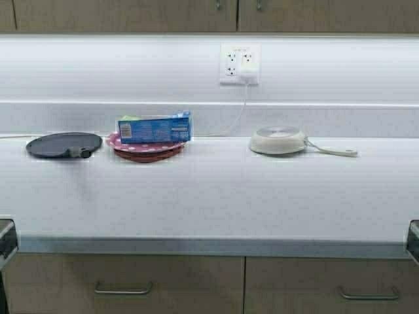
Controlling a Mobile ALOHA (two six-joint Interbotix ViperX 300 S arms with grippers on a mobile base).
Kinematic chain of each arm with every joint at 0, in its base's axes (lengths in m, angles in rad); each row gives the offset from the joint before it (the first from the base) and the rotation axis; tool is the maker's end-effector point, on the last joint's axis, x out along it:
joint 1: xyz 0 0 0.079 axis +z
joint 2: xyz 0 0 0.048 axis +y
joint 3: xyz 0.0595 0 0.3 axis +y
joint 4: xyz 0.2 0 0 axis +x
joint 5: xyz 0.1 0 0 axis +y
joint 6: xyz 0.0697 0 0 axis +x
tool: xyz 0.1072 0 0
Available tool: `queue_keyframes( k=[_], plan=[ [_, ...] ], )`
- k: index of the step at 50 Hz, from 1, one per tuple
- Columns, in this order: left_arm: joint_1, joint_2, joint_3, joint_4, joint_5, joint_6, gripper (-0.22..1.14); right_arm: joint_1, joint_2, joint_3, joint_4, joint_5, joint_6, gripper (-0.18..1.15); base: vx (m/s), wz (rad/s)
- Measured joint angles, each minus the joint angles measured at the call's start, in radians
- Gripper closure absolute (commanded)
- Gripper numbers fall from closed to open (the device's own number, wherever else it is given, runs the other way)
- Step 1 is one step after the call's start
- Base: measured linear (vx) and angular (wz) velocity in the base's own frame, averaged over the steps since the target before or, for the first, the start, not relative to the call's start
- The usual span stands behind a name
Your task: Open the cabinet, put the pot inside, then close it
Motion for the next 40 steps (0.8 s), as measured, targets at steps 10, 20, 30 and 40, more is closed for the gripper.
queue_keyframes(
  k=[10,20,30,40],
  plan=[
    [-0.005,-0.005,0.0,0.0,0.0,0.0,0.88,-0.003,-0.005,0.009,0.0,0.009,0.0,0.91,0.05,-0.02],
    [-0.006,-0.005,-0.006,0.0,0.0,0.002,0.88,-0.002,0.002,0.009,-0.002,0.009,-0.002,0.91,0.01,-0.01],
    [-0.006,-0.003,-0.008,0.0,0.0,0.009,0.88,-0.003,0.008,0.009,0.0,0.009,-0.002,0.91,0.0,0.0],
    [-0.006,0.006,-0.008,0.0,0.0,0.011,0.88,-0.002,0.009,0.009,-0.002,0.011,-0.002,0.91,0.0,0.0]
  ],
)
